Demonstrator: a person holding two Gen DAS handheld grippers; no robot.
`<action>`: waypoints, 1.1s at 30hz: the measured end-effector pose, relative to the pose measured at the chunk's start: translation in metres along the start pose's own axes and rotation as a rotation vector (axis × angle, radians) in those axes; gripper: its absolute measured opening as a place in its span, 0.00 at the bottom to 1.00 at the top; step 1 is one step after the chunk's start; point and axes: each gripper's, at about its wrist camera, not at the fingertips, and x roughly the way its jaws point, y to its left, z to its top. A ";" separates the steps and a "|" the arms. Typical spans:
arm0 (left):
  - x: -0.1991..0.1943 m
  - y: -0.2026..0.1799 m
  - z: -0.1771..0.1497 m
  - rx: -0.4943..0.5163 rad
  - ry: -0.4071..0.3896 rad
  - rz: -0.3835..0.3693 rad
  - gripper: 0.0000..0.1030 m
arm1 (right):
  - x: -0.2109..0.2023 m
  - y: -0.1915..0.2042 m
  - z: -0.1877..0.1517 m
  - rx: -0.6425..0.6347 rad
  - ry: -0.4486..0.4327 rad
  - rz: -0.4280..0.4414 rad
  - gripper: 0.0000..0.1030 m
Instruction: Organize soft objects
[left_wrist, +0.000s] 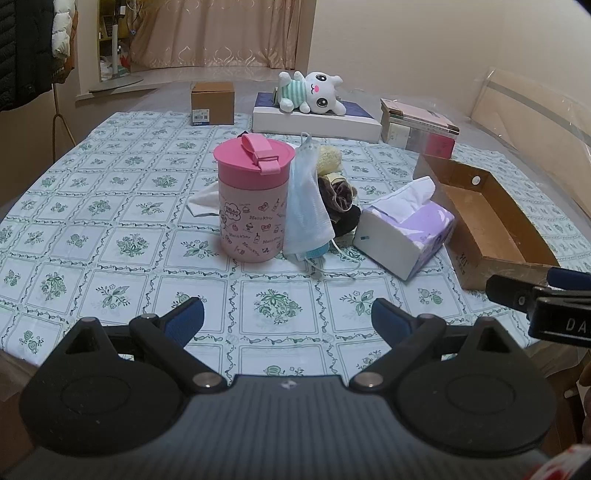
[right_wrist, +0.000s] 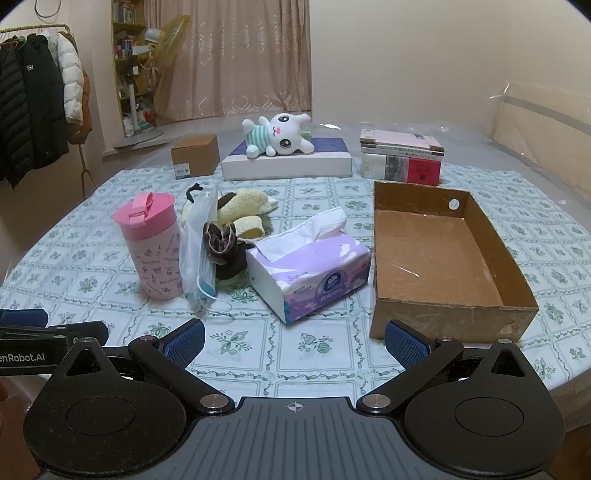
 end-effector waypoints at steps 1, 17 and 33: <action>0.000 0.000 0.000 0.000 0.000 0.001 0.94 | 0.000 0.000 0.000 0.000 0.000 0.000 1.00; 0.000 0.000 0.000 0.001 0.000 -0.002 0.94 | 0.000 0.001 0.000 -0.002 -0.001 -0.001 1.00; 0.008 0.005 0.005 -0.006 -0.002 0.000 0.94 | 0.009 -0.001 0.002 -0.009 -0.002 0.006 1.00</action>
